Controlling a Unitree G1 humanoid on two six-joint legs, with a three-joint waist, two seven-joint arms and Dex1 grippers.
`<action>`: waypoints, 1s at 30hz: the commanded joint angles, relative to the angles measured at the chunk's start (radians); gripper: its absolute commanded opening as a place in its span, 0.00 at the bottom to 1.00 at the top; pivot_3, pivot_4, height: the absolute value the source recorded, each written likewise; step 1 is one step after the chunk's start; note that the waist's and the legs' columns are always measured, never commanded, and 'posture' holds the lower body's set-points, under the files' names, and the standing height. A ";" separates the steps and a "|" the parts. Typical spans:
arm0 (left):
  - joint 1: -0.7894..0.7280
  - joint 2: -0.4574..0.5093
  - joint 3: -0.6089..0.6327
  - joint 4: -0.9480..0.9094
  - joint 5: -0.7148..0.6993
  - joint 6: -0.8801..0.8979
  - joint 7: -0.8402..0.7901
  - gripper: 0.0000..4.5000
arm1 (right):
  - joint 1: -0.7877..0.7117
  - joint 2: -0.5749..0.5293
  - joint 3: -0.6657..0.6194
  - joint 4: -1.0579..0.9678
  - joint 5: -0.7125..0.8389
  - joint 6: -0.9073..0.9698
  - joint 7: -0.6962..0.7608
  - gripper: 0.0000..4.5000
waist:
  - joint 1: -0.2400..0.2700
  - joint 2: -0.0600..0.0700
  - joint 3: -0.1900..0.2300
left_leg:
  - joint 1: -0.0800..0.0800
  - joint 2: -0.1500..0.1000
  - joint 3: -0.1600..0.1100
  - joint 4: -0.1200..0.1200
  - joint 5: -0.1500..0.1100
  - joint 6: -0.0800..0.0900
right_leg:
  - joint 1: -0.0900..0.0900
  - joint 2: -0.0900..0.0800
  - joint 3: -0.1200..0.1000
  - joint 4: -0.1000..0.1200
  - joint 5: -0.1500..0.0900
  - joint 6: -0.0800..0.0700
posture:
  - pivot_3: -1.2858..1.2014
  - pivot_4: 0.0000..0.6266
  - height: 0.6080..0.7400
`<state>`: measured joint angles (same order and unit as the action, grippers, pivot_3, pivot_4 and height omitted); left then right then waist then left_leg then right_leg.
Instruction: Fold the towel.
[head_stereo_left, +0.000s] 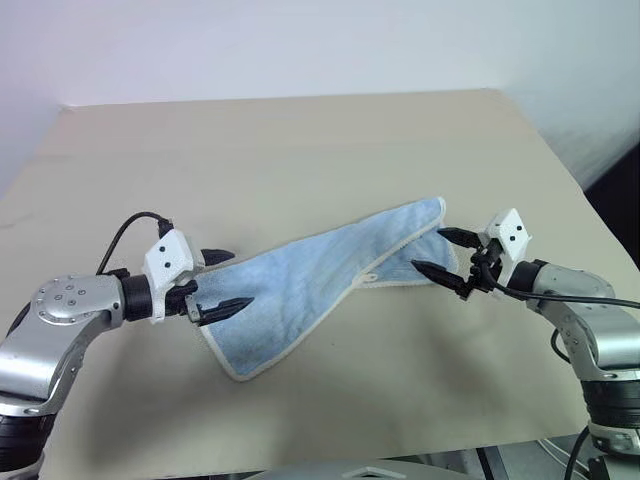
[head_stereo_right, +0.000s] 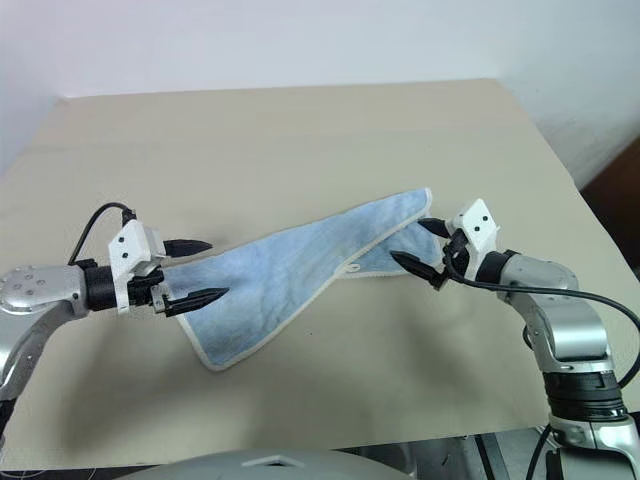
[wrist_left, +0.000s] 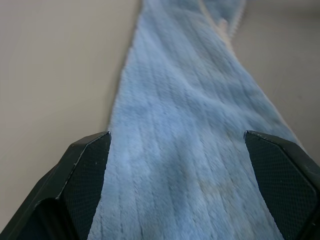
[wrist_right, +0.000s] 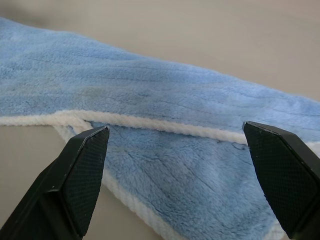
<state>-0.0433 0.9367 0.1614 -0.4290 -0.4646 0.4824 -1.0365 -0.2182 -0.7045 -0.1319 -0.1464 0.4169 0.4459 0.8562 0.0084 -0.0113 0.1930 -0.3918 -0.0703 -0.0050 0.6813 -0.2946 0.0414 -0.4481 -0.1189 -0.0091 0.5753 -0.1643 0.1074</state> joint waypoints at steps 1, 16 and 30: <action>0.031 0.040 0.014 -0.053 0.004 -0.036 -0.048 0.99 | -0.004 -0.006 -0.035 -0.009 0.008 -0.024 0.000 1.00 | 0.001 0.000 0.000 | 0.000 0.000 0.000 0.000 0.000 0.000 | 0.000 0.000 0.000 0.000 0.000 0.000 | 0.52 0.24 0.91; 0.088 0.228 -0.067 -0.102 0.051 -0.213 -0.372 0.99 | 0.064 -0.022 -0.050 -0.088 0.035 0.041 -0.006 1.00 | 0.003 0.002 0.001 | -0.002 0.001 0.000 -0.003 0.000 0.000 | -0.001 0.000 0.000 -0.005 0.000 0.000 | 0.52 0.24 0.91; 0.003 0.174 -0.321 -0.010 0.281 -0.387 -0.384 0.99 | 0.196 -0.040 -0.134 -0.241 0.091 0.131 -0.050 1.00 | 0.004 0.002 0.001 | -0.003 0.001 0.000 -0.003 0.000 0.000 | 0.000 0.000 0.000 -0.009 0.000 0.000 | 0.52 0.24 0.91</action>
<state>-0.0243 1.1175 -0.1479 -0.4450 -0.2203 0.1233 -1.4357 -0.0259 -0.7273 -0.2274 -0.3439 0.4864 0.5717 0.8096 0.0123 -0.0089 0.1943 -0.3952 -0.0690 -0.0048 0.6778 -0.2948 0.0419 -0.4480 -0.1187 -0.0094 0.5657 -0.1642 0.1072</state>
